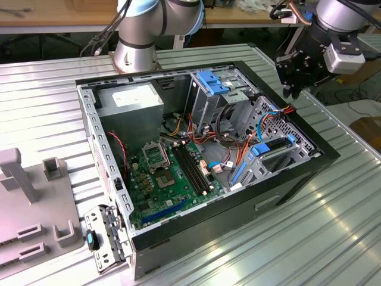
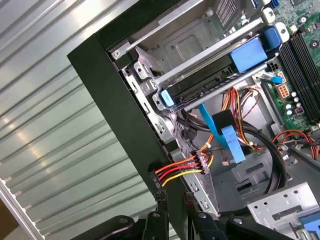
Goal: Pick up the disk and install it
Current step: 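Insert the first disk wire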
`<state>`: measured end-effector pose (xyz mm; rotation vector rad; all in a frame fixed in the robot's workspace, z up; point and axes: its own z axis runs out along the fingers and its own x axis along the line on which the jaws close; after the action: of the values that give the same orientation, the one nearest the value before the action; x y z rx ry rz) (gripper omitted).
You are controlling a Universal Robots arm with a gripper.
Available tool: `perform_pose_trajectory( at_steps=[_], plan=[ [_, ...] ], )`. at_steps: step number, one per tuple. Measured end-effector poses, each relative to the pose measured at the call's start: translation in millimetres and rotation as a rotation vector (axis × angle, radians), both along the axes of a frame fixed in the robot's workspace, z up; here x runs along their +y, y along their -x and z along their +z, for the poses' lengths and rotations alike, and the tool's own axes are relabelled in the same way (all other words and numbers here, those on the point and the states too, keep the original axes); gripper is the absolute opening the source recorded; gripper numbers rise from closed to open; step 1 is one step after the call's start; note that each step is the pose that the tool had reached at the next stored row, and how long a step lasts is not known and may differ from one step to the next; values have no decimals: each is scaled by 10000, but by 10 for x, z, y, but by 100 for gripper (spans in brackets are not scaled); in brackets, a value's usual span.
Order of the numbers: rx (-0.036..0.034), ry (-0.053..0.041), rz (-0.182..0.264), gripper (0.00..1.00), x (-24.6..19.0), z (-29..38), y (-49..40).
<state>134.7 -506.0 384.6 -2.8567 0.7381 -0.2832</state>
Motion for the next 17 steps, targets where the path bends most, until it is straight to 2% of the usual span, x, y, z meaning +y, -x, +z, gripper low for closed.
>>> perform_pose_trajectory(
  at_steps=[3, 5, 8, 13, 14, 16, 17],
  plan=[
    [1, 105, 44, 25, -11, -29, -15],
    [0, 269, 51, 25, -15, -42, -43],
    [-2, 398, 162, 25, -19, -58, -58],
    [-17, 455, 952, 25, -19, -116, -69],
    [-23, 466, 1227, 25, -19, -134, -75],
    [-41, 474, 1445, 25, -19, -142, -82],
    [-45, 522, 1462, 25, -18, -144, -112]
  ],
)
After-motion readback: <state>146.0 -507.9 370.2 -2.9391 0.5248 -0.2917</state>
